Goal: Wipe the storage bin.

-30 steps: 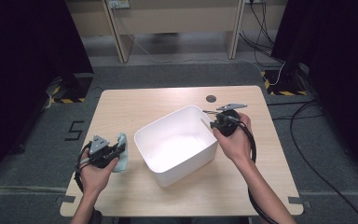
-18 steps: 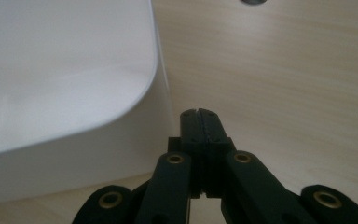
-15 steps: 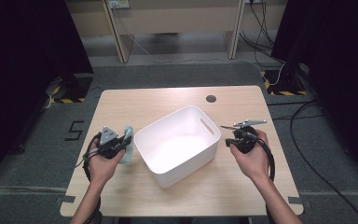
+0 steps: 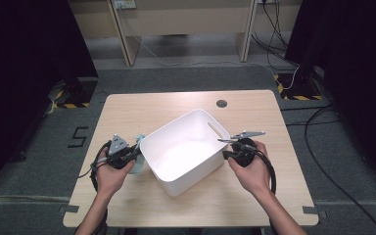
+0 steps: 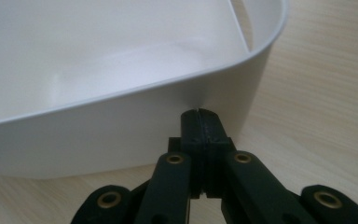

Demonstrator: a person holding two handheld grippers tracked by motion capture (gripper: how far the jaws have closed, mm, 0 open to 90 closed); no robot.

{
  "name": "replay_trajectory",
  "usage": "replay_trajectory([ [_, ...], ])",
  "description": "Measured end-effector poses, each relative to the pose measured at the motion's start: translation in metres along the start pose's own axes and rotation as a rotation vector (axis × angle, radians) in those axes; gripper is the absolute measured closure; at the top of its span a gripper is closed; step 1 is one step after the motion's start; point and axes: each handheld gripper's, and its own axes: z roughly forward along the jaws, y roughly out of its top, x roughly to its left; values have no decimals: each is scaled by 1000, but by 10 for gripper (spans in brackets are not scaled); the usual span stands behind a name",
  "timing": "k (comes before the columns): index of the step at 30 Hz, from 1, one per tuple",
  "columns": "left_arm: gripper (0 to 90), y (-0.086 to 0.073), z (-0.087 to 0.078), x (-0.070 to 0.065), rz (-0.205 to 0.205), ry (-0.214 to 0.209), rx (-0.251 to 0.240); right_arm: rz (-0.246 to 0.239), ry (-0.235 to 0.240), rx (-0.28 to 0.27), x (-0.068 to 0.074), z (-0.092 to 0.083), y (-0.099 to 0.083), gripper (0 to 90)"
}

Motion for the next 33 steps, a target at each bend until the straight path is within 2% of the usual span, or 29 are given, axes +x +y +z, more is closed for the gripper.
replay_trajectory([
  [3, 809, 0, 2, -5, -10, -25, 5, -12, 5, -16, 10, 4, 7, 900],
  [5, 809, 1, 5, -11, -9, -50, 6, -35, -10, -39, 18, 9, 16, 900],
  [7, 809, 2, 6, -15, 3, -54, 5, -33, -9, -45, 20, 11, 20, 900],
  [9, 808, 5, 9, -28, 41, -62, 4, -37, -21, -64, 23, 19, 29, 900],
  [10, 808, 6, 9, -30, 57, -63, 9, -42, -23, -68, 23, 21, 31, 900],
  [13, 806, 6, 9, -35, 69, -69, 6, -33, -20, -82, 20, 22, 33, 895],
  [16, 804, 5, 8, -39, 74, -71, 4, -28, -32, -95, 15, 21, 34, 852],
  [22, 802, -1, -5, -49, 97, -68, -9, 32, -50, -182, 6, 8, 35, 762],
  [26, 802, -5, -13, -60, 115, -76, -30, 34, -25, -222, 12, 3, 38, 688],
  [30, 802, -8, -16, -69, 142, -95, -37, 37, -11, -219, 20, 6, 41, 666],
  [33, 802, -7, -15, -72, 156, -97, -42, 32, -29, -200, 24, 9, 42, 664],
])
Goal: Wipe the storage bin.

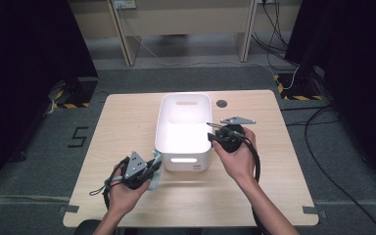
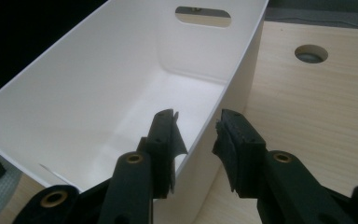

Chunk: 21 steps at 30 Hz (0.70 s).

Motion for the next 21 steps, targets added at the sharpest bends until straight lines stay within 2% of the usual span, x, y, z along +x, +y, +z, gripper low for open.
replay_trajectory([
  [6, 801, -1, 4, 1, -18, -18, -18, -13, -19, 50, 2, 9, -4, 685],
  [8, 800, -1, 6, 1, -10, -23, -11, -14, -15, 63, 3, 12, -5, 693],
  [12, 799, 4, 3, -2, -10, -29, -15, -38, -36, 70, 7, 15, -5, 690],
  [14, 799, 6, 3, -3, -13, -30, -5, -42, -37, 70, 7, 16, -5, 691],
  [16, 800, 7, 5, -1, -32, -39, -5, -43, -37, 68, 7, 16, -6, 693],
  [21, 799, 8, 6, -2, -32, -36, -6, -64, -43, 69, 7, 16, -5, 695],
])
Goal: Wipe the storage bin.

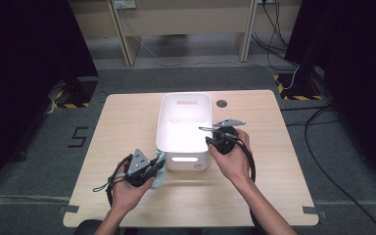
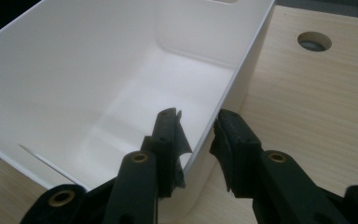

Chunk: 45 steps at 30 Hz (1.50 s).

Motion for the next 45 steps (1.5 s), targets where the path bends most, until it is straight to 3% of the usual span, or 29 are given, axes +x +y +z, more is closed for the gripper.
replay_trajectory([
  [5, 799, -1, 1, -2, 14, 7, -1, -4, -5, -3, 1, 0, 0, 697],
  [13, 800, -7, 6, -2, -12, -20, 7, -2, -2, -5, 1, 0, 0, 694],
  [24, 799, -11, 10, -3, -1, -11, 11, 1, -2, -6, 1, 1, 0, 688],
  [45, 798, -18, 19, -3, -2, -15, 58, 6, 0, -10, 1, 1, -1, 684],
])
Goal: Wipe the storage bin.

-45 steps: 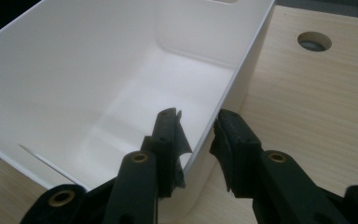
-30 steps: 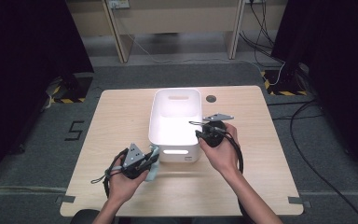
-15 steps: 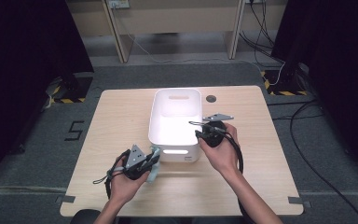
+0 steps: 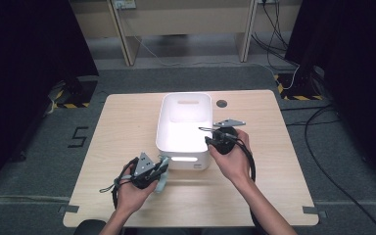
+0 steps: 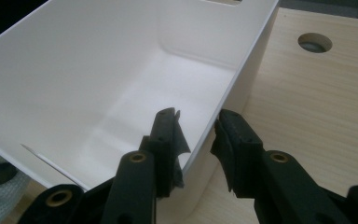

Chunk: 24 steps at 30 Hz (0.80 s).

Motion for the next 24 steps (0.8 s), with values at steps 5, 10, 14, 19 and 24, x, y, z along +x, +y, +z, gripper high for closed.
replay_trajectory([
  [5, 797, -2, 3, -1, 7, 5, 16, -1, -1, 0, 0, 0, 0, 683],
  [10, 798, -4, 6, -1, 5, 1, 29, 0, -1, -1, 0, 0, 0, 683],
  [14, 797, -6, 8, -1, 3, 1, 39, -1, -2, -1, 0, 0, 0, 683],
  [19, 798, -10, 12, -1, 1, -2, 54, -1, -1, -1, 0, 0, 0, 682],
  [24, 797, -12, 15, 0, 3, -7, 78, -1, -2, -1, 0, 0, 0, 682],
])
